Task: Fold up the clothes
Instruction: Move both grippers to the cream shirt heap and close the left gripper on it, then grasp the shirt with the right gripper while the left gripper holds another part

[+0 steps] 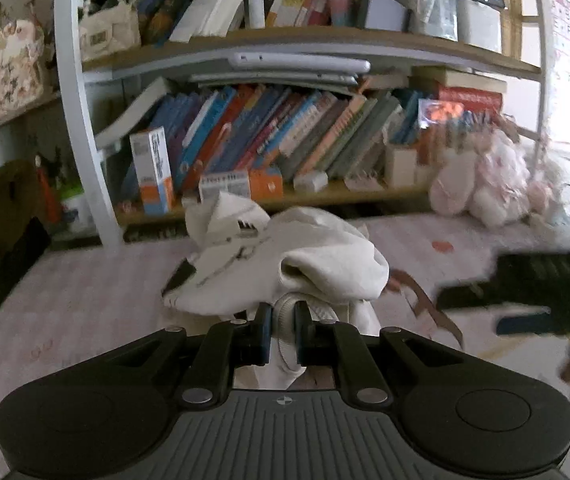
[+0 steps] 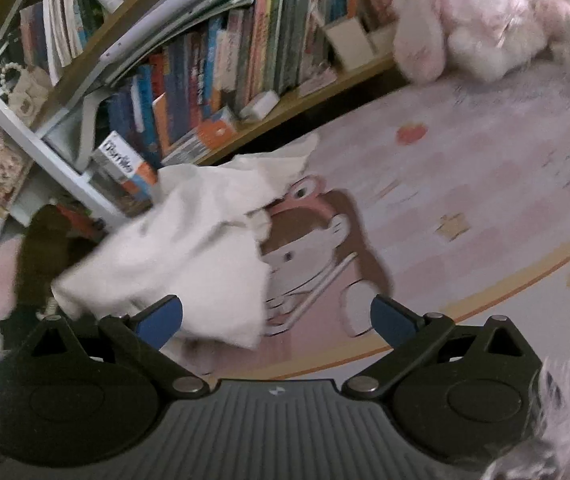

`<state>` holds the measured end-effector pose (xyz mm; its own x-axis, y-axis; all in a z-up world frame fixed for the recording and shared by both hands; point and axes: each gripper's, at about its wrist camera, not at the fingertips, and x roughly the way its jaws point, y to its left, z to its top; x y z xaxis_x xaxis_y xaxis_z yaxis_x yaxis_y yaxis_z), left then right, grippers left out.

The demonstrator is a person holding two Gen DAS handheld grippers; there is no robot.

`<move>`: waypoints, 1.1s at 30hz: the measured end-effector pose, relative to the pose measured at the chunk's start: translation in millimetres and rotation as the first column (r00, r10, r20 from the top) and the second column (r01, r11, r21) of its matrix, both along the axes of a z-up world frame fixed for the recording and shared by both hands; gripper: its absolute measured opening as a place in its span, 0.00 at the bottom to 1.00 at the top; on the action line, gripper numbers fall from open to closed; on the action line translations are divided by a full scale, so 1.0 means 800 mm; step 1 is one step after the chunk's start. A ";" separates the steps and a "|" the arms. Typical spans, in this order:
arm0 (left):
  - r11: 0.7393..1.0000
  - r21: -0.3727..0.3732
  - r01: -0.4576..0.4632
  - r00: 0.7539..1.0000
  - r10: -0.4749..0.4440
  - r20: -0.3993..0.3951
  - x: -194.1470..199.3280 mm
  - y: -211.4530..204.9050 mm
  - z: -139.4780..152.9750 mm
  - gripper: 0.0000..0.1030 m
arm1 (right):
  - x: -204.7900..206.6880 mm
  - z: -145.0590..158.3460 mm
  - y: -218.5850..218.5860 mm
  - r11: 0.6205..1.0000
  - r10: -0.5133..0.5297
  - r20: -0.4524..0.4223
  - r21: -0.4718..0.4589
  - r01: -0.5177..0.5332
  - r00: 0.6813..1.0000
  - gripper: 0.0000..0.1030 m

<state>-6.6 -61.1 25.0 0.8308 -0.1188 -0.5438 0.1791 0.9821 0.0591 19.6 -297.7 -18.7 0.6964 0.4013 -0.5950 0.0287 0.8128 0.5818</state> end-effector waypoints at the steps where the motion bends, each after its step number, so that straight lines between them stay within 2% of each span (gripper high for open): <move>1: 1.000 -0.015 -0.002 1.000 0.002 -0.012 -0.007 0.003 -0.002 0.10 | 0.000 -0.001 0.006 1.000 0.010 -0.003 0.015 -0.010 1.000 0.99; 7: 0.997 -0.078 0.021 0.999 -0.025 -0.049 -0.032 0.019 -0.005 0.10 | 0.000 -0.010 0.034 0.987 0.068 -0.038 0.147 -0.062 0.997 0.99; 11: 0.997 -0.053 0.065 0.996 -0.068 -0.065 -0.042 0.019 -0.008 0.10 | 0.001 -0.013 0.048 0.980 0.067 -0.059 0.194 -0.054 0.996 0.98; 14: 0.993 -0.043 0.109 0.990 -0.112 -0.084 -0.049 0.017 -0.012 0.10 | 0.005 -0.011 0.058 0.978 0.075 -0.055 0.201 -0.063 0.996 0.89; 17: 0.989 -0.041 0.139 0.986 -0.142 -0.083 -0.054 0.018 -0.012 0.10 | 0.007 -0.011 0.068 0.977 0.088 -0.062 0.199 -0.074 0.994 0.75; 19: 0.988 -0.052 0.143 0.985 -0.147 -0.093 -0.052 0.023 -0.013 0.10 | 0.008 -0.012 0.073 0.974 0.105 -0.059 0.210 -0.090 0.993 0.54; 20: 0.988 -0.058 0.143 0.984 -0.148 -0.098 -0.051 0.025 -0.014 0.10 | 0.009 -0.012 0.076 0.971 0.118 -0.059 0.217 -0.103 0.991 0.49; 23: 0.987 -0.063 0.149 0.982 -0.155 -0.109 -0.047 0.029 -0.016 0.11 | 0.008 -0.007 0.083 0.969 0.142 -0.040 0.209 -0.130 0.989 0.26; 24: 0.987 -0.061 0.151 0.981 -0.157 -0.113 -0.046 0.030 -0.016 0.11 | 0.007 -0.003 0.085 0.970 0.145 -0.022 0.199 -0.138 0.989 0.12; 26: 0.988 -0.047 0.146 0.980 -0.150 -0.128 -0.043 0.029 -0.019 0.16 | 0.005 0.006 0.086 0.972 0.147 0.020 0.181 -0.148 0.989 0.09; 28: 0.989 -0.030 0.143 0.978 -0.146 -0.146 -0.040 0.028 -0.023 0.28 | 0.002 0.019 0.083 0.969 0.140 0.086 0.191 -0.155 0.986 0.08; 30: 0.990 -0.013 0.142 0.980 -0.142 -0.137 -0.040 0.028 -0.027 0.62 | 0.000 0.038 0.080 0.964 0.138 0.160 0.204 -0.170 0.977 0.07; 32: 0.990 0.005 0.141 0.982 -0.139 -0.128 -0.040 0.027 -0.030 0.78 | 0.002 0.058 0.080 0.962 0.146 0.218 0.196 -0.189 0.965 0.07; 33: 0.989 0.018 0.144 0.983 -0.140 -0.121 -0.040 0.027 -0.031 0.82 | 0.003 0.068 0.080 0.962 0.149 0.241 0.190 -0.197 0.959 0.07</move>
<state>-38.4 -39.5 0.1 0.7354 -0.2151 -0.6426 0.3239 0.9445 0.0544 21.9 -233.3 35.7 0.7099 0.6261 -0.3225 -0.2508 0.6526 0.7150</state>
